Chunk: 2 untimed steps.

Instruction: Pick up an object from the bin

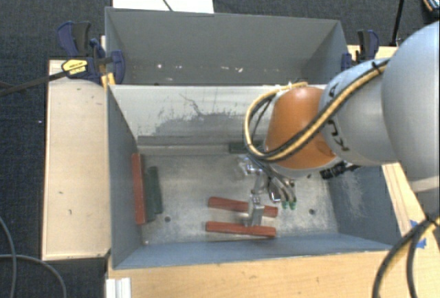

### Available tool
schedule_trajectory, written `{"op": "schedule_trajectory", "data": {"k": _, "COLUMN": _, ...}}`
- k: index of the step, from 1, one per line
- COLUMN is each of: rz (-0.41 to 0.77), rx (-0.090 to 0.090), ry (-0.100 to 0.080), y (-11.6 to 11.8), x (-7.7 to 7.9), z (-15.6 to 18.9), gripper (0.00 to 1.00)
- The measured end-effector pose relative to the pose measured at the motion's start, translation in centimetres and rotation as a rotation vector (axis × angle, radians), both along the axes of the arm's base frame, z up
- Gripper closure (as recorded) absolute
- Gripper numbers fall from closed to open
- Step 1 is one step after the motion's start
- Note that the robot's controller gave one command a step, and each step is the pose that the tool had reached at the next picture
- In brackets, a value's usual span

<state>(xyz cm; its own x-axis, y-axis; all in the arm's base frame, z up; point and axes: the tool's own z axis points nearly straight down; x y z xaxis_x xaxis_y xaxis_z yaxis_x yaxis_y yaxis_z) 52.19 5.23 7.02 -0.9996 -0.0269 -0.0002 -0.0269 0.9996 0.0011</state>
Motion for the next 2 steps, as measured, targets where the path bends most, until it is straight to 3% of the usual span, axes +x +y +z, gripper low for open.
{"op": "schedule_trajectory", "data": {"k": 1, "rz": 0.003, "rx": -0.001, "ry": -0.001, "y": -0.1, "x": 0.1, "z": 0.0, "gripper": 1.00}}
{"op": "schedule_trajectory", "data": {"k": 2, "rz": 0.536, "rx": -0.003, "ry": -0.007, "y": -3.0, "x": -2.2, "z": 15.6, "gripper": 1.00}}
